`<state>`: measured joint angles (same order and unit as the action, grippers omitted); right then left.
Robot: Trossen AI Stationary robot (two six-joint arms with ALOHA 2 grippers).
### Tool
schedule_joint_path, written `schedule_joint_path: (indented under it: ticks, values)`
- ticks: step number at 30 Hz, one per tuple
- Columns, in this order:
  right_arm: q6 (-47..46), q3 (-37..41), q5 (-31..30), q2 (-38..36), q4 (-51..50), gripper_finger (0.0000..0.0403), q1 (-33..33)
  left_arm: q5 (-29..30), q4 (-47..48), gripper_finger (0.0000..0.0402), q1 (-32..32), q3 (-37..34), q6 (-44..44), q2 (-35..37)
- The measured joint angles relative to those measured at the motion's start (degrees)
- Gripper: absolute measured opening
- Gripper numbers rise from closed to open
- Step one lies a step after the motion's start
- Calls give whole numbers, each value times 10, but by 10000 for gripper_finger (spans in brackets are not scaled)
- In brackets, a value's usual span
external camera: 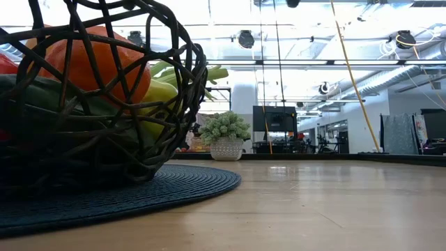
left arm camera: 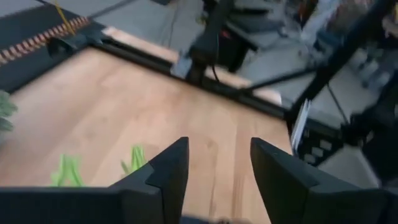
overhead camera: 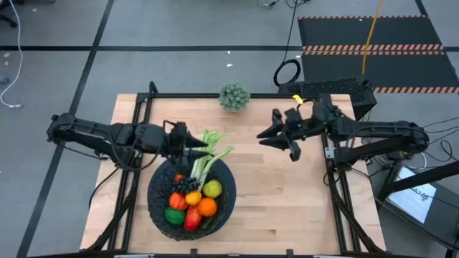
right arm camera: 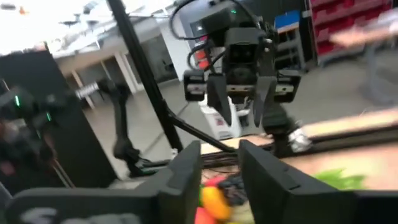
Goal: Build produce basket
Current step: Return to Home Position
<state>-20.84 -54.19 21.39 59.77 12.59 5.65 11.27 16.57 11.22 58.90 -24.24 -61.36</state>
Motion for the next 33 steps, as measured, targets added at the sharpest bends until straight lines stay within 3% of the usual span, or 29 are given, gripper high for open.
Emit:
schedule_joint_path:
  ticks: [4,8,11,18,26,33]
  values:
    - [96,0,-1,-37,-29,55,0,9,-9,138,-18,10,-3,0]
    - [171,0,-2,-64,-51,9,0,8,-16,63,-18,9,69,0]
    - [201,0,-2,-78,-66,8,0,-5,-31,11,-16,8,116,0]
    - [152,0,-49,-87,-117,2,0,-10,-40,4,-28,-40,157,24]
    - [157,0,-111,-83,-128,1,0,-29,-148,4,-43,-170,181,139]
    - [184,71,-114,-75,-46,1,-10,-23,-161,3,-43,-262,178,239]
